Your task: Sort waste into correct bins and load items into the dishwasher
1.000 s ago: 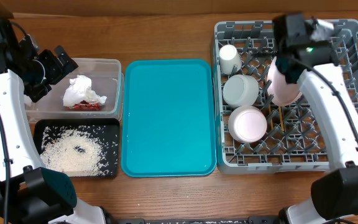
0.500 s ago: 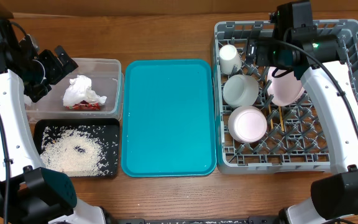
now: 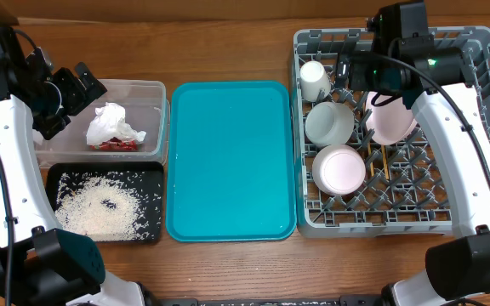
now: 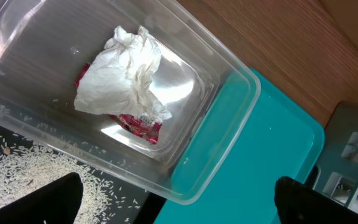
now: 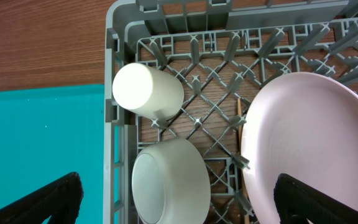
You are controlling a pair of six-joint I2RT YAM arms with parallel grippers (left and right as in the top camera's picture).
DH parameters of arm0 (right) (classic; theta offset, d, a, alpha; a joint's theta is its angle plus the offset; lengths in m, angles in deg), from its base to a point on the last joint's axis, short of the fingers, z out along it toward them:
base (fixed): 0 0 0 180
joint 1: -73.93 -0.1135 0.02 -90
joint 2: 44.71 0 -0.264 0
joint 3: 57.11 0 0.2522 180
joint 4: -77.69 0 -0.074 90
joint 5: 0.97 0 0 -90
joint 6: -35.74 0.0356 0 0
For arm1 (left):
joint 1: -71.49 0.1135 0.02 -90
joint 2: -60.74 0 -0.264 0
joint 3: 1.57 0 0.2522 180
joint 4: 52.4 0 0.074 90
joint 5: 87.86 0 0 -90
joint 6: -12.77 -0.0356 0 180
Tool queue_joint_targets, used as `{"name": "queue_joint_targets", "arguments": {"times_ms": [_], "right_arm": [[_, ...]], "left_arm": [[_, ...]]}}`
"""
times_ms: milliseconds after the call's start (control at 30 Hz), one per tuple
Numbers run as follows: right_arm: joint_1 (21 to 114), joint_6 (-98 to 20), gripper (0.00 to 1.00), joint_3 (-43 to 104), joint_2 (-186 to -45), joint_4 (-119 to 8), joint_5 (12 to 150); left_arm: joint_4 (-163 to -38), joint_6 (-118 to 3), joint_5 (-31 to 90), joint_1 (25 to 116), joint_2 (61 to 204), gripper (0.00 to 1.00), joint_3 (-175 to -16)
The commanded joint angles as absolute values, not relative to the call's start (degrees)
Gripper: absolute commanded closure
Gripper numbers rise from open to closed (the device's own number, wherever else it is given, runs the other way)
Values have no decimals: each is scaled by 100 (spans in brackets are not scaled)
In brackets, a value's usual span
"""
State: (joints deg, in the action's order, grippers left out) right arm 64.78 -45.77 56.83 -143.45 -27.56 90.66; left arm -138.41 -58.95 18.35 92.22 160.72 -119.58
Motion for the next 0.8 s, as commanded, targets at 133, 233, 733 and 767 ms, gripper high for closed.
{"name": "queue_joint_targets", "arguments": {"times_ms": [133,233,733,767], "right_arm": [[6458,-4721,0,5755,-14321,-2786,8998],[6456,-4719,0,5748,-14308,-2764,8996],[6458,-4719,0,5748,-12203,-2764,8996],[6458,-4721,0,5748,-12078,-2764,8996]], "left_arm": [[-13832,-5838,1802,9204,15998,0,-12058],[-13832,-5838,1805,9204,15998,0,-12056],[-13832,-5838,1805,9204,15998,0,-12058],[-13832,-5838,1802,9204,15998,0,-12058]]}}
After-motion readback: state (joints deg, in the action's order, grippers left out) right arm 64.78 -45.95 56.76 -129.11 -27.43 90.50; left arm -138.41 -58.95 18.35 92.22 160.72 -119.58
